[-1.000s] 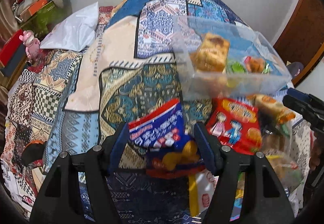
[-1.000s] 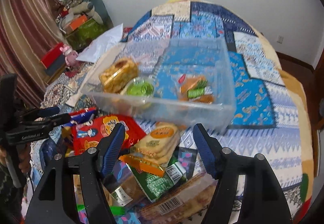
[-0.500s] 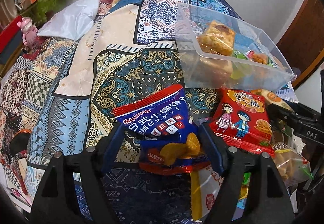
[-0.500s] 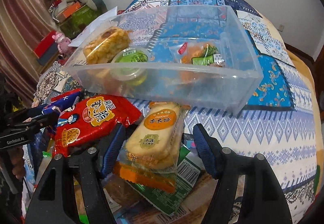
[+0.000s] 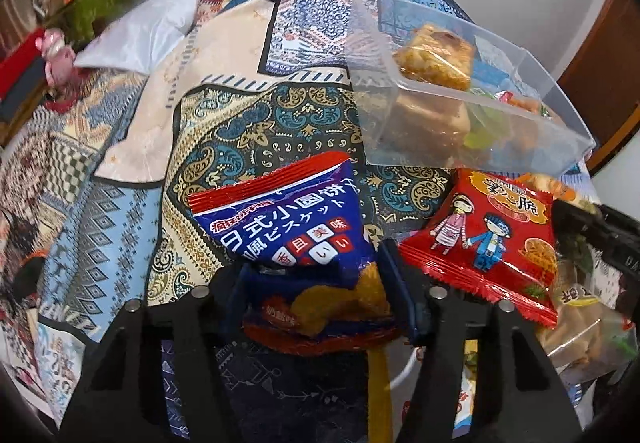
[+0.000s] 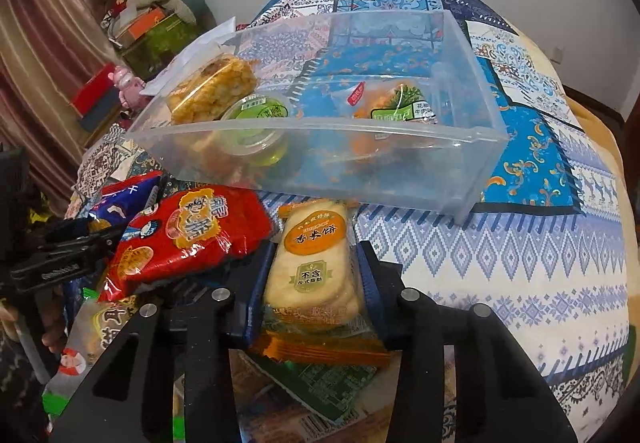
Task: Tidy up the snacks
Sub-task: 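Grasp the blue biscuit bag with the left tool while the right tool grasps the rice cracker pack, then place both packs into the clear box and open both tools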
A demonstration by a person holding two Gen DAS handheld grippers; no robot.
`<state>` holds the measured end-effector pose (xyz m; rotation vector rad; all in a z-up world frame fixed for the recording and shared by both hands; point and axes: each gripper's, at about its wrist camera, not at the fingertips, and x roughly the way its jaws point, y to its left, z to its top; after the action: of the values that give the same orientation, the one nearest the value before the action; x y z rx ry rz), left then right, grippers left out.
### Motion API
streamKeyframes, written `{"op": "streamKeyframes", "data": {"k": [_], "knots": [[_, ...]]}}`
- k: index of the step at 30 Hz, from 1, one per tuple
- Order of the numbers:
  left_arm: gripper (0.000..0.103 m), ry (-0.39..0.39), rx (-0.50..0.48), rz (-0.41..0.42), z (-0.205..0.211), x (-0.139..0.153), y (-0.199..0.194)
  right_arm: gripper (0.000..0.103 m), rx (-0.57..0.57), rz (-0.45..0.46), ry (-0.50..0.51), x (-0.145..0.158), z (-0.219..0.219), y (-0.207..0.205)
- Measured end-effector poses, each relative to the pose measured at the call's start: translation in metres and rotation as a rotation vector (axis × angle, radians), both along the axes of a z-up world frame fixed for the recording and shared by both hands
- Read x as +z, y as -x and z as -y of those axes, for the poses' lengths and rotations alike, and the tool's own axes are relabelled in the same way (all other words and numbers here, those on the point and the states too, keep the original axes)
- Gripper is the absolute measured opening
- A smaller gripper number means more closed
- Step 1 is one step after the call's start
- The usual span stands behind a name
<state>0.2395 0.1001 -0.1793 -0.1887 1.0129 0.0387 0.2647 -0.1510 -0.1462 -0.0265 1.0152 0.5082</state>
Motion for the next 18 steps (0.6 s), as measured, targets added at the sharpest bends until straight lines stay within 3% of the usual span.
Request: {"op": "streamKeyframes", "data": {"k": [8, 18], "knots": [[0.055, -0.018, -0.001, 0.031, -0.003, 0.018, 0.013, 0.037, -0.006, 0.033, -0.039, 0.020, 0.010, 0.010], [0.055, -0.037, -0.021, 0.156, 0.001, 0.083, 0.019, 0.037, -0.015, 0.130, -0.089, 0.062, 0.021, 0.019]]}}
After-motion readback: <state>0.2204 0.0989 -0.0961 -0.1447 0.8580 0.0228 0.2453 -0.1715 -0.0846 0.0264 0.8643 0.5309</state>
